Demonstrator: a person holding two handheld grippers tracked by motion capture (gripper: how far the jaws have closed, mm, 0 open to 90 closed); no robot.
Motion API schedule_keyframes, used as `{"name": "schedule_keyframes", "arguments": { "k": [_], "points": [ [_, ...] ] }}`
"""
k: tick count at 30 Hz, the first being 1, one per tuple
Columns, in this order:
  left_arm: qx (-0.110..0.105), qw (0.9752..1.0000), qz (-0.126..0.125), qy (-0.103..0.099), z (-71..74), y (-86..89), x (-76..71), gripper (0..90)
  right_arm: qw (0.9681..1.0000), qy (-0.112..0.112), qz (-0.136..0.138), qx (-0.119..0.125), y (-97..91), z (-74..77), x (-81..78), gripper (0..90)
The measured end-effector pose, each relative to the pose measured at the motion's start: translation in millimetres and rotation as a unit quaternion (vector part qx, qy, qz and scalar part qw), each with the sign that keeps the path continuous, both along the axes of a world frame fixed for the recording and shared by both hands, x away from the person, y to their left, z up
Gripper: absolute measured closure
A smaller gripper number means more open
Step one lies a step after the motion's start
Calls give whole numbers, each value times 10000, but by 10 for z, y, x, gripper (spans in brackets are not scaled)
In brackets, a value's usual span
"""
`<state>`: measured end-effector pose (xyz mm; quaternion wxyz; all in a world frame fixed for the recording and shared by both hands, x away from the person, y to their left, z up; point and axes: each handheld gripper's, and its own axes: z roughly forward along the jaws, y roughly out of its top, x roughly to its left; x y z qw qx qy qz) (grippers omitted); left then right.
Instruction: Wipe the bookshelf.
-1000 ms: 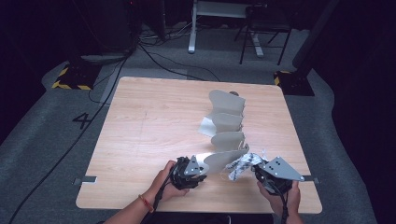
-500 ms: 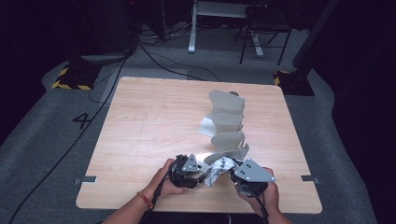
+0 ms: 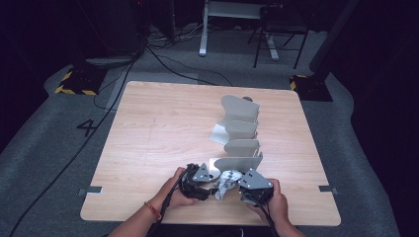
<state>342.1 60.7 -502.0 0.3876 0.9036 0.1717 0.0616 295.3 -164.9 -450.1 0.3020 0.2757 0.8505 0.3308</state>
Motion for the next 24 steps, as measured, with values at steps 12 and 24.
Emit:
{"name": "schedule_keyframes", "arguments": {
  "k": [12, 24],
  "points": [
    [23, 10000, -10, -12, 2, 1, -1, 486, 9973, 193, -699, 95, -571, -71, 115, 804],
    [29, 10000, -17, -27, 2, -5, 2, 484, 9898, -871, -519, 1002, -581, 628, -145, 816]
  ]
}}
